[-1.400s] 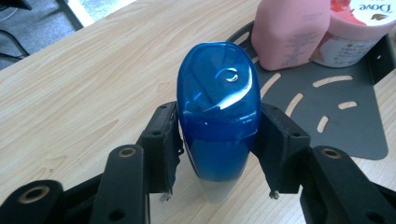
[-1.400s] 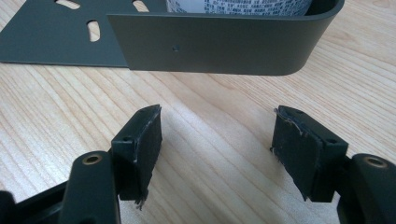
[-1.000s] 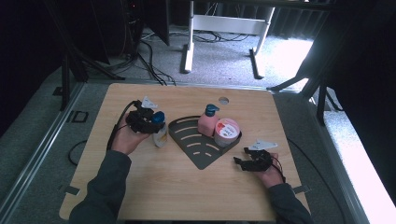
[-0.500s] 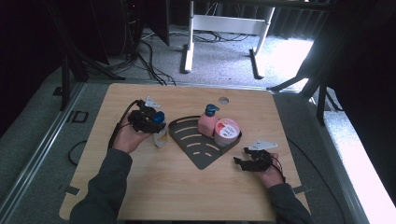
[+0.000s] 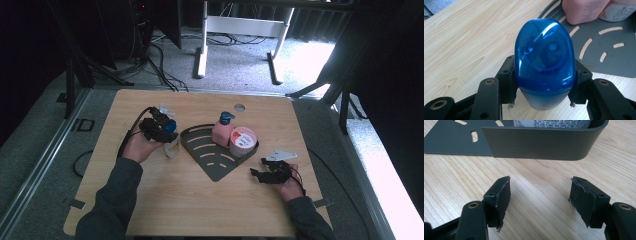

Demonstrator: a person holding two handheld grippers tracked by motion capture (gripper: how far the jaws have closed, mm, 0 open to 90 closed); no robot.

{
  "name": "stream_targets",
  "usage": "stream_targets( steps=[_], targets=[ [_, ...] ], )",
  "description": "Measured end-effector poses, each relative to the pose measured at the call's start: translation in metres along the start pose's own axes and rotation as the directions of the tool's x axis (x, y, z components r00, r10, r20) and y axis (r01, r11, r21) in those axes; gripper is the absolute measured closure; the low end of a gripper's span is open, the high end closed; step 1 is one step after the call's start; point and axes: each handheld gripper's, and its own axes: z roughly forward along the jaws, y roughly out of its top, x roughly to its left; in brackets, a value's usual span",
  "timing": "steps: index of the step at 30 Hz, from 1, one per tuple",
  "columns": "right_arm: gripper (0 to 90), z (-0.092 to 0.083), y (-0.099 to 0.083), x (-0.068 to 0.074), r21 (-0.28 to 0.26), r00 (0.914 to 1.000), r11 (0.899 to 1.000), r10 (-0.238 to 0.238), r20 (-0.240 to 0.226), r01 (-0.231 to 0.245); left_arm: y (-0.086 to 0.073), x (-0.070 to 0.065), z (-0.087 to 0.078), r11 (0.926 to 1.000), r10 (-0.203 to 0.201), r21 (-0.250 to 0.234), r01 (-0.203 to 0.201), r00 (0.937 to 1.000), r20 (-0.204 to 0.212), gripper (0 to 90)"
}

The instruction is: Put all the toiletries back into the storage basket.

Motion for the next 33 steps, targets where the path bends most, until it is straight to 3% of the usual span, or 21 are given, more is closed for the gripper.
stream_targets(
  steps=[13, 33],
  targets=[
    [32.6, 0.0, 0.0, 0.0, 0.0, 1.0, 1.0, 0.0, -0.001, 0.0, 0.008, 0.001, 0.003, 0.9983, 0.015, 0.057, -0.015, 0.9999, 0.005, 48.6],
    [32.6, 0.0, 0.0, 0.0, 0.0, 1.0, 1.0, -0.001, -0.002, 0.001, 0.01, 0.002, 0.018, 0.9888, 0.021, 0.147, -0.023, 0.9997, 0.015, 46.4]
  ],
)
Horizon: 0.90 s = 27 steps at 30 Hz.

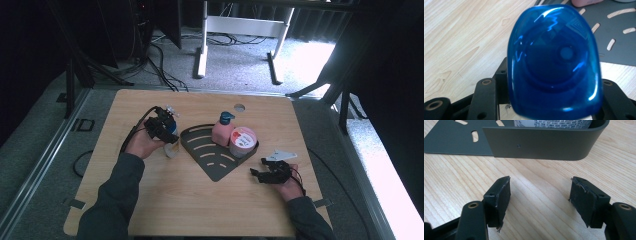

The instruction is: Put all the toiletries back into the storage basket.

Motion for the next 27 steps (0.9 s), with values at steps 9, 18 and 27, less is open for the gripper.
stream_targets(
  steps=[9, 18, 27],
  targets=[
    [32.6, 0.0, 0.0, 0.0, 0.0, 1.0, 1.0, 0.0, 0.0, 0.0, 0.004, 0.0, 0.007, 0.9989, 0.007, 0.047, -0.007, 1.0, 0.002, 44.5],
    [32.6, 0.0, 0.0, 0.0, 0.0, 1.0, 1.0, 0.0, -0.001, 0.0, 0.004, 0.0, 0.015, 0.996, 0.008, 0.088, -0.009, 0.9999, 0.008, 44.3],
    [32.6, 0.0, 0.0, 0.0, 0.0, 1.0, 1.0, 0.0, 0.0, 0.0, 0.004, 0.001, 0.017, 0.9953, 0.009, 0.096, -0.011, 0.9999, 0.013, 44.4]
  ],
)
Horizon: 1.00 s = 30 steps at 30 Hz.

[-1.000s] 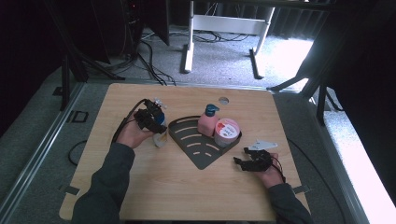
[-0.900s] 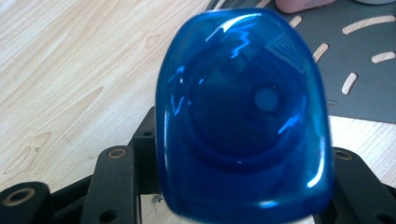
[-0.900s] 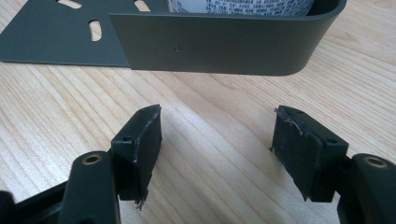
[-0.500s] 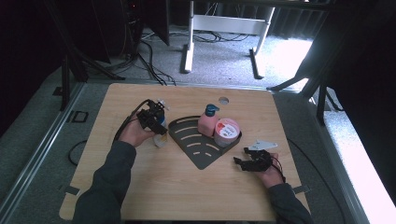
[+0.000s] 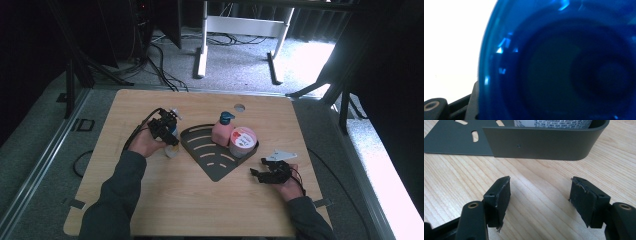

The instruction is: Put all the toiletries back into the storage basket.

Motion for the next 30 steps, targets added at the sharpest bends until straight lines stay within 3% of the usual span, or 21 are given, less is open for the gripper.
stream_targets(
  steps=[5, 11, 30],
  targets=[
    [32.6, 0.0, 0.0, 0.0, 0.0, 1.0, 1.0, 0.0, 0.0, 0.0, -0.0002, 0.0002, 0.0001, 1.0, 0.002, 0.005, -0.002, 1.0, 0.001, 44.5],
    [32.6, 0.0, 0.0, 0.0, 0.0, 1.0, 1.0, 0.0, 0.0, 0.0, 0.0001, -0.0005, 0.0002, 0.9998, 0.008, 0.018, -0.009, 0.9997, 0.021, 51.0],
    [32.6, 0.0, 0.0, 0.0, 0.0, 1.0, 1.0, 0.0, 0.0, 0.0, 0.0029, -0.0028, -0.001, 0.998, 0.036, 0.051, -0.038, 0.9989, 0.031, 54.4]
  ],
)
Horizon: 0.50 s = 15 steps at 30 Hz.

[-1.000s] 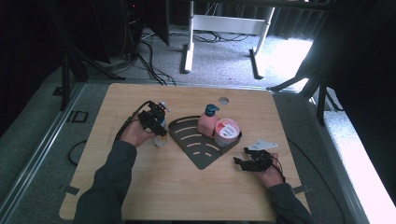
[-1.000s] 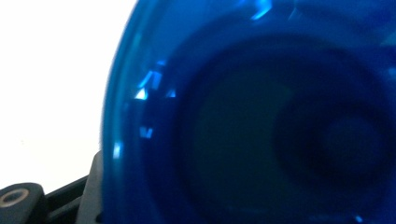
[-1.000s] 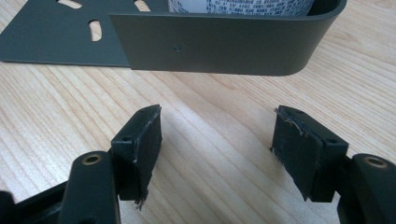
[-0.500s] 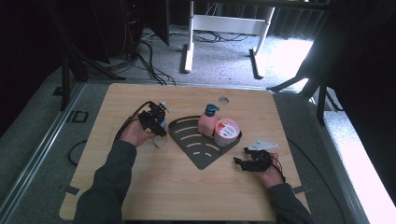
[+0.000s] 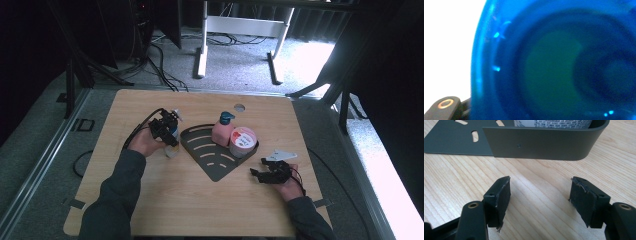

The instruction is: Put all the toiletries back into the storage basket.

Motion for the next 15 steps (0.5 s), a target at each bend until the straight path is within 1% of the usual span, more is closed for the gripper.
stream_targets(
  steps=[8, 12, 15],
  targets=[
    [32.6, 0.0, 0.0, 0.0, 0.0, 1.0, 1.0, 0.0, 0.0, 0.0, -0.0017, 0.0015, -0.0009, 1.0, -0.01, 0.001, 0.01, 0.9999, 0.006, 55.2],
    [32.6, 0.0, 0.0, 0.0, 0.0, 1.0, 1.0, 0.0, 0.0, 0.0, -0.0025, 0.0022, -0.0017, 0.9999, -0.012, 0.008, 0.012, 0.9999, -0.012, 55.2],
    [32.6, 0.0, 0.0, 0.0, 0.0, 1.0, 1.0, 0.0, 0.0, 0.0, -0.0033, 0.0022, -0.0022, 0.9998, -0.012, 0.013, 0.012, 0.9998, -0.014, 55.3]
  ],
)
